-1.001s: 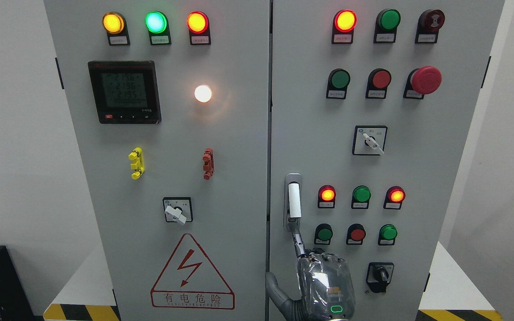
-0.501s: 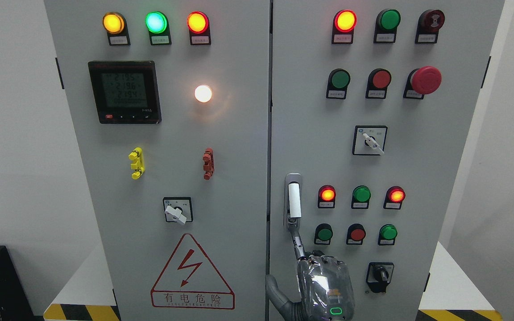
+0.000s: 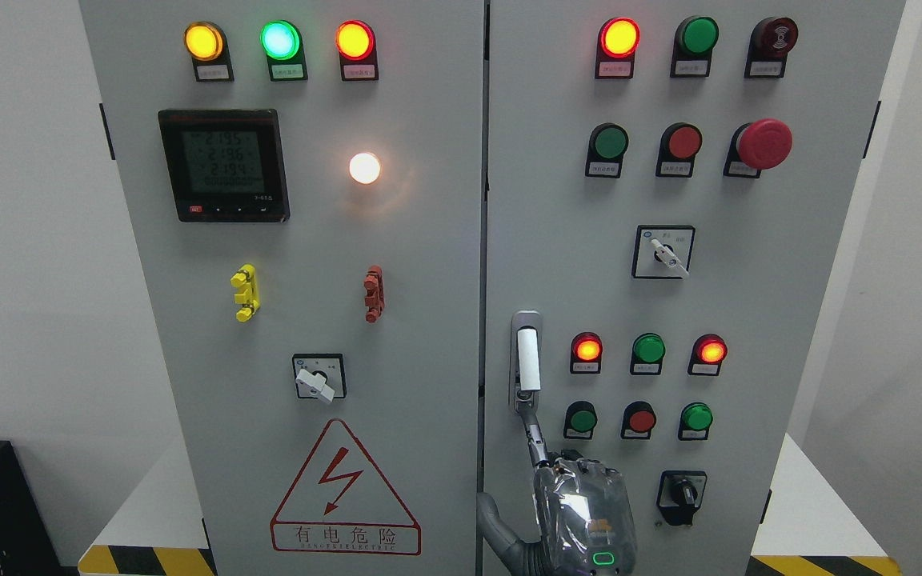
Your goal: Release door handle
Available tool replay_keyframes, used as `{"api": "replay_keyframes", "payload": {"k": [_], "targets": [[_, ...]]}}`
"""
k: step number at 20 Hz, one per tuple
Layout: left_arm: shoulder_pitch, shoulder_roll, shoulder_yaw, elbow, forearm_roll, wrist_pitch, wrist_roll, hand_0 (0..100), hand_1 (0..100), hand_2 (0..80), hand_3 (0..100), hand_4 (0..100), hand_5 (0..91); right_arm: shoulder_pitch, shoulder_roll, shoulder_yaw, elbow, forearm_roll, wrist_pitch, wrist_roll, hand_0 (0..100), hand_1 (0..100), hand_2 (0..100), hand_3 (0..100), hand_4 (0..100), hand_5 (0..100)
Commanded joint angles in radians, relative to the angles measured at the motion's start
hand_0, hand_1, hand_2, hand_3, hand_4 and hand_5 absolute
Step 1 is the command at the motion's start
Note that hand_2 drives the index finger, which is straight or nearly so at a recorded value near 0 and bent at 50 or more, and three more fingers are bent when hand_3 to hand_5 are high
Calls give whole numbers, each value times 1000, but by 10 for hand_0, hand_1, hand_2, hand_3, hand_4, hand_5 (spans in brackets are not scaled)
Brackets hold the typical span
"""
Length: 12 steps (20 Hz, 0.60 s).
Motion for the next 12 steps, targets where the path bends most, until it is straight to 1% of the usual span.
{"api": "replay_keyframes", "payload": {"k": [1, 12], "targets": [[0, -1, 0, 0, 0, -1, 1, 0, 0, 45, 110, 8, 0, 0, 0, 0, -30, -1, -2, -1, 301, 229, 0, 805, 741, 753], [0, -1, 0, 0, 0, 1, -1, 0, 0, 44, 107, 7, 0, 0, 0, 1, -51, -1, -2, -4, 302, 228, 0, 804, 743, 754]]}}
